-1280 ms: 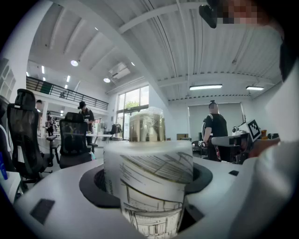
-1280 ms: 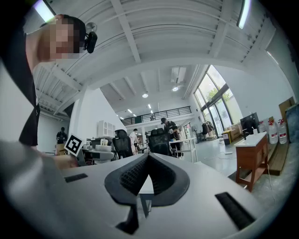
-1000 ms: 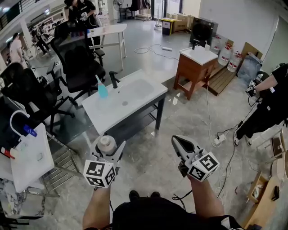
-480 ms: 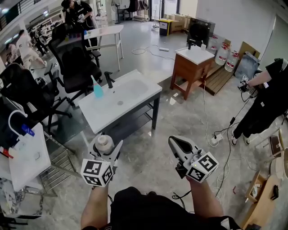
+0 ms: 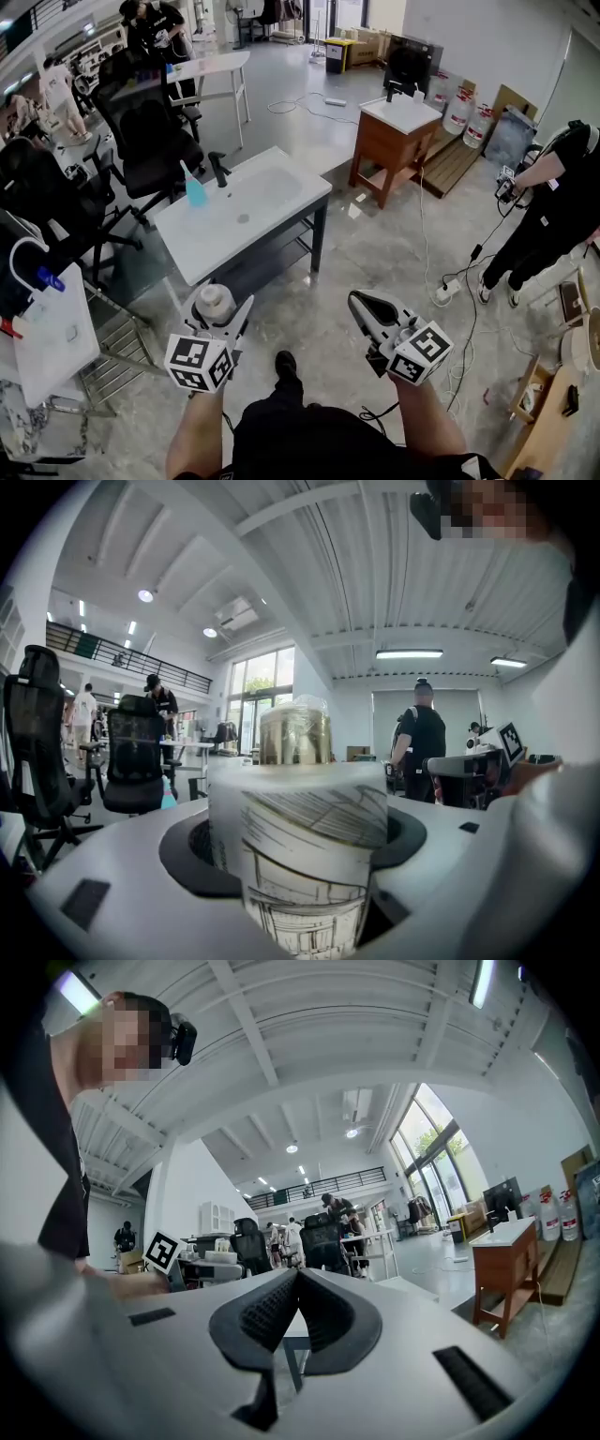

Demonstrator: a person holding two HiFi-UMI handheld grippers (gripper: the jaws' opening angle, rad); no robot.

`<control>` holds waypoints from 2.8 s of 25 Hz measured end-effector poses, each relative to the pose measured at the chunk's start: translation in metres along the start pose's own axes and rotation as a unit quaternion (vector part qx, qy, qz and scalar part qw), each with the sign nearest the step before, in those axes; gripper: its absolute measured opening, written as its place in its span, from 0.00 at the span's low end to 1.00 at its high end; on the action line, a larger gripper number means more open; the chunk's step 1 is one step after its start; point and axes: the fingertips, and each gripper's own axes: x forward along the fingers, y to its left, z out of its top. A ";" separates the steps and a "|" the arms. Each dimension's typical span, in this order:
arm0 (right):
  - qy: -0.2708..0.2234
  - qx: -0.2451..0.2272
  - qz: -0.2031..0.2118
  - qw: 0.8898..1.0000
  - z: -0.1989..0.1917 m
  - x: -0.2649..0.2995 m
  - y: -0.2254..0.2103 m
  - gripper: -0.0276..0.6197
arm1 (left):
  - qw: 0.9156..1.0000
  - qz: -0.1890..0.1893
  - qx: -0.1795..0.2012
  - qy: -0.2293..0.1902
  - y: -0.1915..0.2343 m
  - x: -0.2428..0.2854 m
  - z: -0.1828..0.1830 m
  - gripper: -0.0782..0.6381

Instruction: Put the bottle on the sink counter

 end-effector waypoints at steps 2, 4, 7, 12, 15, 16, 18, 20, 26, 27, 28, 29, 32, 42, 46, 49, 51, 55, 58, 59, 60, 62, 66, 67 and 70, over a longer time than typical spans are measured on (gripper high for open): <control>0.005 0.003 -0.001 1.000 -0.003 0.012 -0.010 0.07 | 1.000 -0.006 0.000 -0.003 0.008 0.015 0.002 0.57; 0.012 0.005 -0.002 1.000 -0.007 0.028 -0.023 0.07 | 1.000 -0.008 -0.002 -0.005 0.019 0.032 0.004 0.57; 0.021 0.004 -0.003 1.000 -0.009 0.056 -0.044 0.07 | 1.000 -0.013 -0.006 -0.008 0.040 0.063 0.005 0.57; 0.038 0.004 -0.002 0.999 -0.009 0.114 -0.084 0.07 | 1.000 -0.019 -0.009 -0.010 0.081 0.119 0.009 0.57; 0.043 0.006 -0.001 0.999 -0.007 0.148 -0.105 0.07 | 1.000 -0.022 -0.010 -0.010 0.107 0.149 0.011 0.57; 0.044 0.007 -0.002 0.999 -0.007 0.159 -0.111 0.07 | 1.000 -0.023 -0.010 -0.010 0.116 0.158 0.012 0.57; 0.048 0.010 -0.005 0.999 -0.007 0.181 -0.122 0.07 | 1.000 -0.024 -0.012 -0.010 0.132 0.173 0.012 0.57; 0.055 0.013 -0.004 0.998 -0.009 0.200 -0.128 0.07 | 0.999 -0.025 -0.017 -0.009 0.147 0.185 0.012 0.57; 0.065 0.009 0.008 0.998 -0.007 0.245 -0.137 0.07 | 0.999 -0.033 -0.023 -0.008 0.176 0.210 0.013 0.57; 0.066 0.008 0.009 0.998 -0.007 0.250 -0.139 0.07 | 0.999 -0.032 -0.024 -0.009 0.180 0.213 0.014 0.57; 0.067 0.008 0.010 0.998 -0.006 0.254 -0.141 0.07 | 0.999 -0.031 -0.026 -0.010 0.183 0.215 0.013 0.57; 0.068 0.008 0.011 0.998 -0.007 0.258 -0.144 0.07 | 0.999 -0.030 -0.028 -0.010 0.186 0.216 0.013 0.57; 0.069 0.012 0.013 0.997 -0.006 0.267 -0.154 0.07 | 0.999 -0.027 -0.031 -0.004 0.192 0.225 0.010 0.57; 0.067 0.035 0.039 0.996 -0.012 0.306 -0.224 0.07 | 1.000 -0.002 -0.023 0.007 0.205 0.285 0.017 0.57; 0.057 0.039 0.061 0.996 -0.003 0.329 -0.274 0.07 | 0.999 0.016 -0.025 0.013 0.210 0.333 0.023 0.57; 0.058 0.042 0.075 0.995 0.003 0.342 -0.318 0.07 | 0.999 0.023 -0.026 0.011 0.205 0.374 0.031 0.57; 0.064 0.046 0.082 0.994 0.003 0.349 -0.349 0.07 | 0.999 0.024 -0.025 0.004 0.198 0.402 0.039 0.57; 0.076 0.062 0.103 0.990 0.002 0.364 -0.400 0.07 | 0.999 0.036 -0.032 0.009 0.188 0.452 0.046 0.57; 0.077 0.070 0.127 0.986 0.008 0.374 -0.425 0.07 | 0.998 0.052 -0.035 0.020 0.187 0.477 0.047 0.57; 0.078 0.070 0.136 0.985 0.009 0.378 -0.430 0.07 | 0.997 0.059 -0.036 0.021 0.188 0.482 0.048 0.57; 0.079 0.069 0.144 0.984 0.010 0.383 -0.435 0.07 | 0.997 0.065 -0.037 0.021 0.190 0.486 0.049 0.57; 0.083 0.065 0.157 0.982 0.012 0.392 -0.444 0.07 | 0.996 0.076 -0.038 0.022 0.194 0.495 0.050 0.57; 0.081 0.069 0.171 0.979 0.012 0.411 -0.454 0.07 | 0.995 0.087 -0.039 0.031 0.207 0.507 0.048 0.57; 0.082 0.070 0.172 0.979 0.010 0.415 -0.455 0.07 | 0.995 0.089 -0.040 0.031 0.211 0.509 0.047 0.57; 0.087 0.072 0.168 0.979 0.006 0.433 -0.460 0.07 | 0.995 0.090 -0.039 0.027 0.226 0.515 0.048 0.57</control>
